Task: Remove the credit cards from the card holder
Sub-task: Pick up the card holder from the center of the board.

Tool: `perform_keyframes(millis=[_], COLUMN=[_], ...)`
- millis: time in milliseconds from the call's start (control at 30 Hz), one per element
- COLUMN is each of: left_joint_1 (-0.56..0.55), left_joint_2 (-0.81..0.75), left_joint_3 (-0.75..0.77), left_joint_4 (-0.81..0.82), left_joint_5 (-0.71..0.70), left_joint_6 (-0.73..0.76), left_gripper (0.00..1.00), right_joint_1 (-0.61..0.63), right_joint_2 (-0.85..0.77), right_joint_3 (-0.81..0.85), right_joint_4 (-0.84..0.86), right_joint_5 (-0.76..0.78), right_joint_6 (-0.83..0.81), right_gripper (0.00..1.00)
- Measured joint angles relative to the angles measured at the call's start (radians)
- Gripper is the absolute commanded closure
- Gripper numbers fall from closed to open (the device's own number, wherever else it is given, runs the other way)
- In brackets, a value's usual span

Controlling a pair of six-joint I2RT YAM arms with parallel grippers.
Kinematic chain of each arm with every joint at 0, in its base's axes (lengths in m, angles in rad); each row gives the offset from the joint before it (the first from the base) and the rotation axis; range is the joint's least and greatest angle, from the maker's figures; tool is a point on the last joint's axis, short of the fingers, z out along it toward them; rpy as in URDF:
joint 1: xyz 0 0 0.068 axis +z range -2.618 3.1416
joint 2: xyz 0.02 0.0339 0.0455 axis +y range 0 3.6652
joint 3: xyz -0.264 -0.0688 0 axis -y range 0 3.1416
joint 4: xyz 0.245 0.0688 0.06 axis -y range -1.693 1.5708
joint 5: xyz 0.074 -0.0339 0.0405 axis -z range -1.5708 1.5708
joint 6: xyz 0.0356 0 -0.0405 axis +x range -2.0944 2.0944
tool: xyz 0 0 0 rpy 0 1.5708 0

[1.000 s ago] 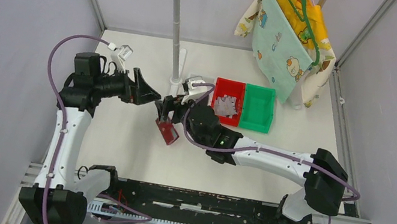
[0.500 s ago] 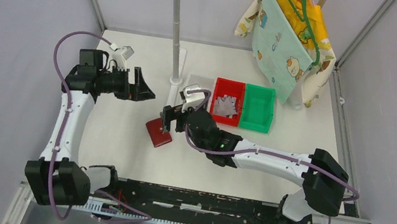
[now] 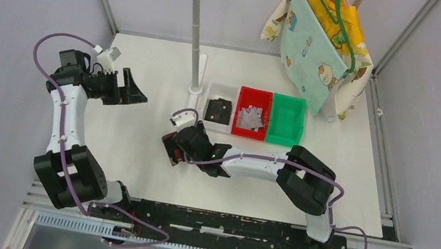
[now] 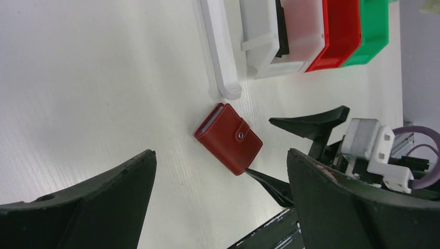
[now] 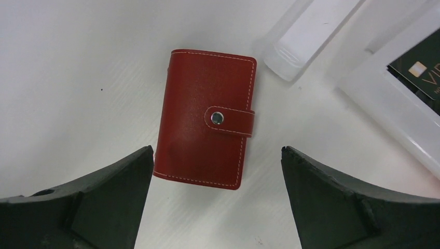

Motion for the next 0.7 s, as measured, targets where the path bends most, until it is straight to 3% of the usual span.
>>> perform_keyframes(millis=[367, 700], left_joint_1=[0.020, 0.020], left_joint_2=[0.031, 0.012], left_joint_3=[0.007, 0.007], left_joint_4=[-0.082, -0.082], left_joint_5=[0.080, 0.092], left_joint_6=[0.074, 0.073], left_gripper=[0.00, 0.00], right_joint_1=[0.000, 0.000], right_joint_2=[0.206, 0.235], right_joint_3=[0.237, 0.257], right_joint_4=[-0.129, -0.170], right_joint_5=[-0.031, -0.014], right_joint_6=[-0.053, -0.060], right_gripper=[0.02, 0.02])
